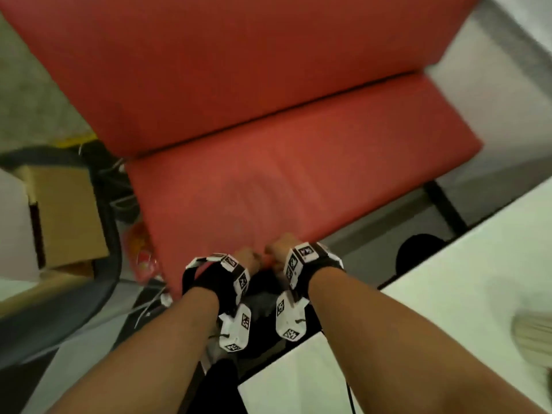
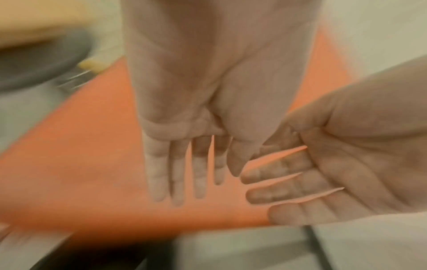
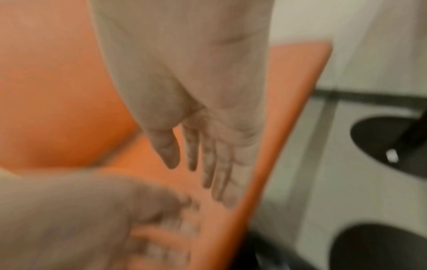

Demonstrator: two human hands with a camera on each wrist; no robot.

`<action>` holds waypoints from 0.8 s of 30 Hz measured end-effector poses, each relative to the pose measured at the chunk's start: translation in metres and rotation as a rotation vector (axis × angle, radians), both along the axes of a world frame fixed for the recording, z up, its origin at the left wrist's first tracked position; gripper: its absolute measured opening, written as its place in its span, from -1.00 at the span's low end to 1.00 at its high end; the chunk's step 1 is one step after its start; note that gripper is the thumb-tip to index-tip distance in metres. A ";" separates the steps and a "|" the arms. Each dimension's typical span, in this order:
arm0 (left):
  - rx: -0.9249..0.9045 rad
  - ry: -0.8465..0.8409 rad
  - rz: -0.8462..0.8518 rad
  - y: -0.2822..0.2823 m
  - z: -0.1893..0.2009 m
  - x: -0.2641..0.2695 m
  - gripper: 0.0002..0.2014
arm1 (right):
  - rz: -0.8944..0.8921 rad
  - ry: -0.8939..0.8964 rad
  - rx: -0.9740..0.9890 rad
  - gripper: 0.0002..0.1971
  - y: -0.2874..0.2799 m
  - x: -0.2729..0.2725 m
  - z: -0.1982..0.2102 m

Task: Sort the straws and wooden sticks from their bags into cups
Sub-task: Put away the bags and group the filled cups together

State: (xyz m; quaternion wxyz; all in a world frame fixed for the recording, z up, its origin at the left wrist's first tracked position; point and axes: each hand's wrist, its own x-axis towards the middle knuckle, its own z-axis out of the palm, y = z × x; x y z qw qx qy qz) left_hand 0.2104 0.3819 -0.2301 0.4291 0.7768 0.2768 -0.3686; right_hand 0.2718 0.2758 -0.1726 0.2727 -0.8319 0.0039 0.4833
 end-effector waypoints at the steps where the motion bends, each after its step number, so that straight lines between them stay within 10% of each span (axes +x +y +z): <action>1: 0.010 -0.055 -0.060 -0.007 0.034 0.011 -0.71 | -0.098 -0.046 0.036 -0.59 -0.011 0.001 0.020; 12: -0.226 -0.431 -0.437 -0.241 0.302 0.034 -0.82 | -0.861 -0.472 0.285 -0.46 -0.273 -0.067 0.240; 24: -0.256 -0.481 -0.796 -0.447 0.301 -0.055 -0.68 | -1.608 -0.381 0.063 -0.47 -0.458 -0.253 0.217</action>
